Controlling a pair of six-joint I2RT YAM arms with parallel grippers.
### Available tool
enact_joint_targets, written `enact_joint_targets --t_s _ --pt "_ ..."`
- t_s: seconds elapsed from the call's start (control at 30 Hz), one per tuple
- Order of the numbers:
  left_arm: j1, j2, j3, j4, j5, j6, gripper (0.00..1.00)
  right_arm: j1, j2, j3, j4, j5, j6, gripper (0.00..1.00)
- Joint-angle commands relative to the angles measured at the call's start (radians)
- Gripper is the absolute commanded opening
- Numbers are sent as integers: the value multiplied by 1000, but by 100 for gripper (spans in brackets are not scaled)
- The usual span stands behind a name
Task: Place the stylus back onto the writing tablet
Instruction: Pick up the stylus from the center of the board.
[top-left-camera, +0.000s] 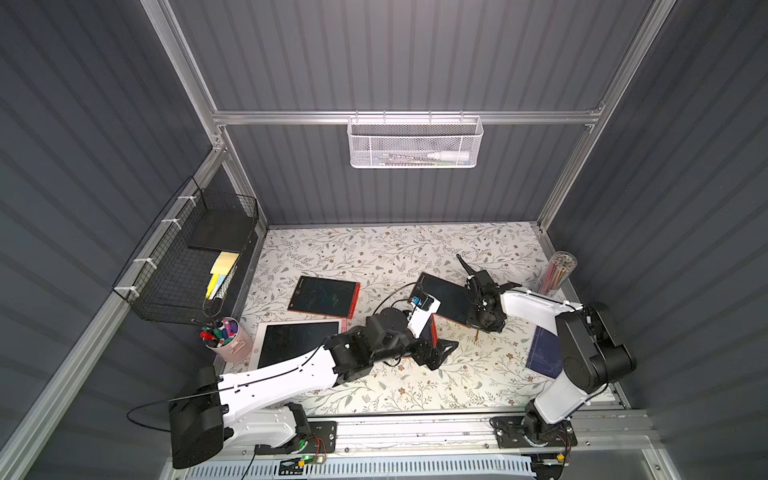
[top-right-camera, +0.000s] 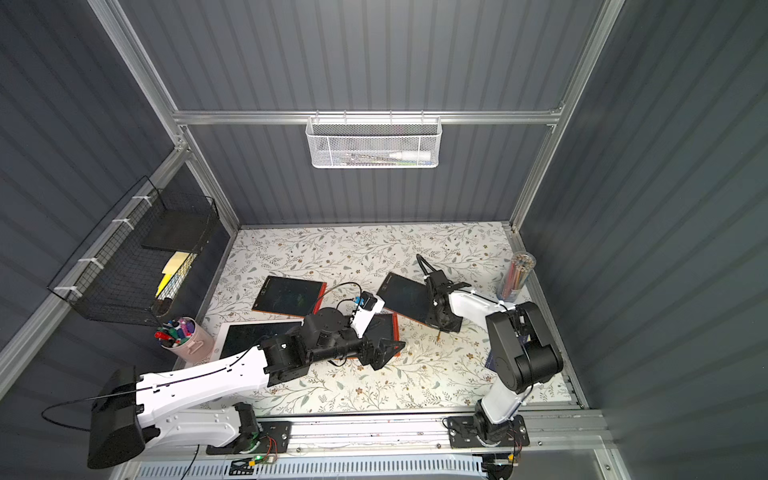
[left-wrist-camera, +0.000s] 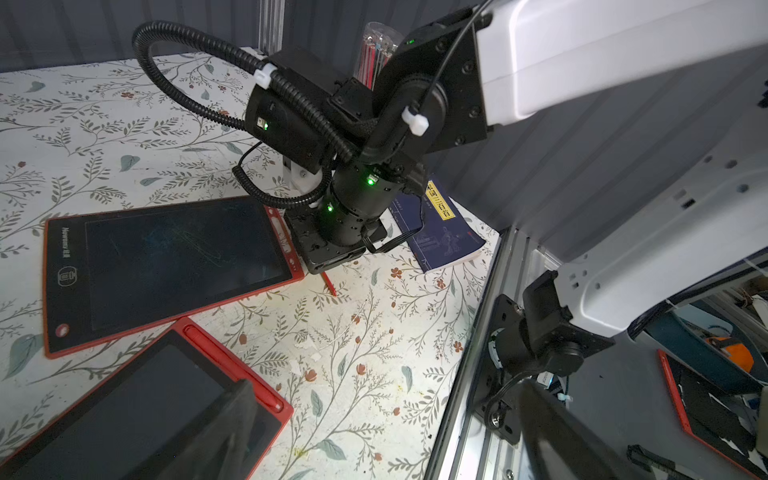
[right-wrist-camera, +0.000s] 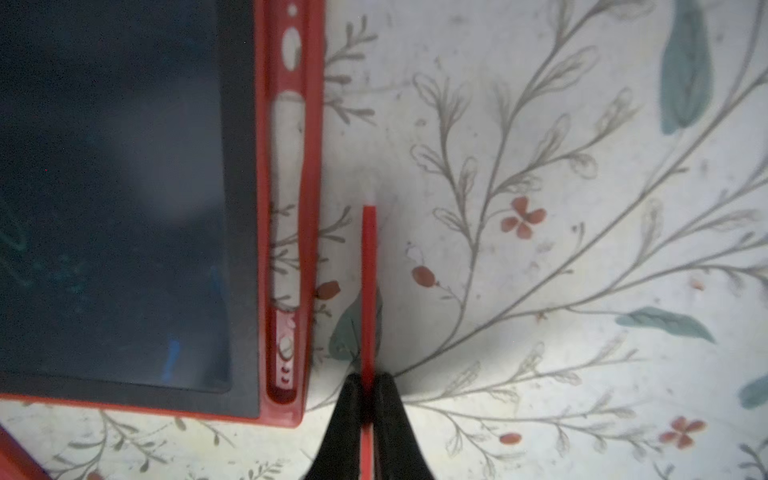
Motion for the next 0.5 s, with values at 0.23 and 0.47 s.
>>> enact_joint_targets --t_s 0.23,0.47 --pt "5 -20 -2 -2 -2 -4 99 -8 -33 18 -12 28 -29 8" --pt "5 -21 -4 0 -4 -4 99 -50 -64 46 49 -20 -64 8"
